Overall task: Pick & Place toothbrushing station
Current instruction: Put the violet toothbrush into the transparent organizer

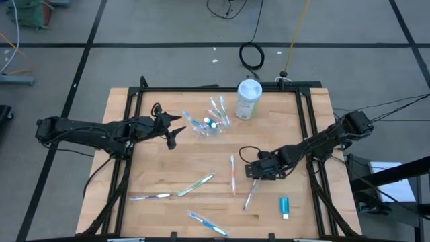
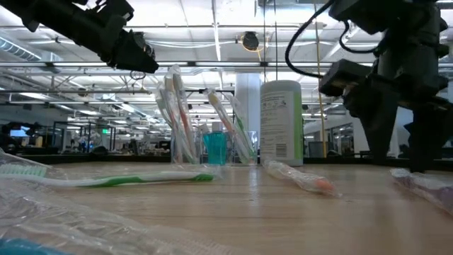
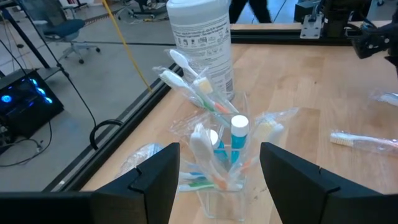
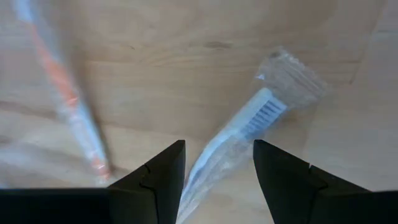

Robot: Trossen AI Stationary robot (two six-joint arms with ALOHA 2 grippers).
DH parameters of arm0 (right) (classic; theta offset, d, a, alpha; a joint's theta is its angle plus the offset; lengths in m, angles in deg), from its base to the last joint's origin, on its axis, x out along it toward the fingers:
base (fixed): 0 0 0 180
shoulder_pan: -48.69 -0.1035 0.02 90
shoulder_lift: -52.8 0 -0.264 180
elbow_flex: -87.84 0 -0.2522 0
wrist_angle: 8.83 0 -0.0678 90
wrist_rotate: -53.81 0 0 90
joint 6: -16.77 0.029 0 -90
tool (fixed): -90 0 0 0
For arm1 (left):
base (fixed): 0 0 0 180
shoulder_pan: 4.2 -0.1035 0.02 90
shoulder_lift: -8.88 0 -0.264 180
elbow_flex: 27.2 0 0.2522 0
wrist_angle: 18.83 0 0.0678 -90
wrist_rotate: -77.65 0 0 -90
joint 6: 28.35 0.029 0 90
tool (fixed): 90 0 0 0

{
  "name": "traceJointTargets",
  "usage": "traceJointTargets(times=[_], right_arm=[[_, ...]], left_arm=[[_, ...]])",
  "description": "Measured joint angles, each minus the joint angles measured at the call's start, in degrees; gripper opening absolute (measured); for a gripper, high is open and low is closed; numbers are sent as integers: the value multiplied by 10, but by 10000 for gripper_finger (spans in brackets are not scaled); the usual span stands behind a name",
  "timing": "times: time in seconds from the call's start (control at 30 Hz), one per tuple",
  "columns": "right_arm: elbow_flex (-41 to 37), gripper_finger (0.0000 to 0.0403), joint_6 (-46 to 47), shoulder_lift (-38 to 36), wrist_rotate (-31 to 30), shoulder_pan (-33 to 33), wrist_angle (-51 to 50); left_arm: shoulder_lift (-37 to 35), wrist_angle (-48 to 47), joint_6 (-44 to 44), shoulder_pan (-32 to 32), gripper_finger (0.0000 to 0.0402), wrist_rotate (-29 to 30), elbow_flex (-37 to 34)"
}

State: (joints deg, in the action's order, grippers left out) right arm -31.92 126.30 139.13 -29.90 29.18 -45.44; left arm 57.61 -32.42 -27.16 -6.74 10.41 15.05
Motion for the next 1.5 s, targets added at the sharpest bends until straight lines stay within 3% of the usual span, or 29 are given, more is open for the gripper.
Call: traceJointTargets(times=[0.33, 0.9, 1.2, 1.33, 1.5], right_arm=[[-36, 169, -43, 15, -15, 8, 7], [-42, 19, -204, 14, -35, 40, 44], [-44, 17, -326, 3, -43, 80, 97], [-44, 20, -405, -19, -87, 108, 122], [-43, 15, -544, -67, -188, 147, 224]], left_arm=[[0, -1, 0, 0, 230, 0, 0], [0, -1, 0, 0, 230, 1, 0], [0, -1, 0, 0, 230, 1, 0], [0, 0, -1, 0, 230, 1, 0], [0, 1, -2, -1, 230, 0, 0]])
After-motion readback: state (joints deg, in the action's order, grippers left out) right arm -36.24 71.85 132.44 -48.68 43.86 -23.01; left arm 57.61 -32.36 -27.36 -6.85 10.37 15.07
